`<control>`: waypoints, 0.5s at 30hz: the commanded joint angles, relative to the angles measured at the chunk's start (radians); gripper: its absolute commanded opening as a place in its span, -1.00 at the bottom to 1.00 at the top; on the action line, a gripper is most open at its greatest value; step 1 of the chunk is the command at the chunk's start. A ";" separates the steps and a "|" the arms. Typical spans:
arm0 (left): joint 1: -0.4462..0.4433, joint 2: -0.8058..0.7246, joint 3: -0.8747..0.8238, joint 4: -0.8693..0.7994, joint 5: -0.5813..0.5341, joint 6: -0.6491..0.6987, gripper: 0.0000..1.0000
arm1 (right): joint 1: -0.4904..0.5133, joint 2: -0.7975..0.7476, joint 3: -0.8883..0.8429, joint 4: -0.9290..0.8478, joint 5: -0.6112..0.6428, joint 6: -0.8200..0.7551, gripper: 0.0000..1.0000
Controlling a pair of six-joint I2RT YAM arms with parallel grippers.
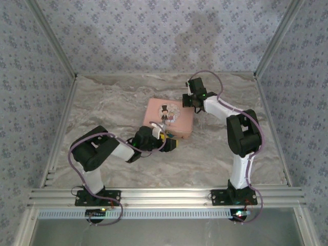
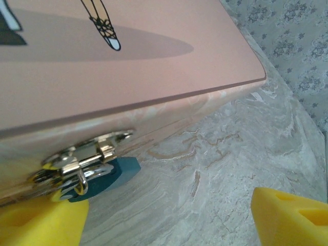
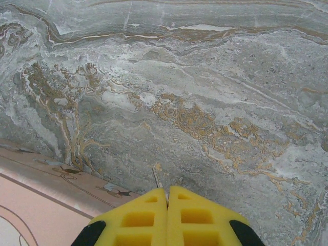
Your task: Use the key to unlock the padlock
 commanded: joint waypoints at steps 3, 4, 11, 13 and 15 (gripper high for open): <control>0.013 -0.024 -0.018 0.155 -0.022 -0.011 0.68 | 0.027 -0.017 -0.031 -0.073 -0.042 -0.009 -1.00; 0.013 -0.027 -0.028 0.159 -0.050 -0.016 0.71 | 0.028 -0.016 -0.030 -0.072 -0.045 -0.009 -1.00; 0.013 0.019 -0.063 0.336 -0.014 -0.058 0.62 | 0.028 -0.021 -0.031 -0.067 -0.045 -0.007 -1.00; 0.013 0.022 -0.062 0.360 0.026 -0.066 0.59 | 0.028 -0.021 -0.031 -0.070 -0.043 -0.007 -1.00; 0.013 0.014 -0.062 0.365 0.054 -0.072 0.48 | 0.028 -0.021 -0.034 -0.071 -0.039 -0.008 -1.00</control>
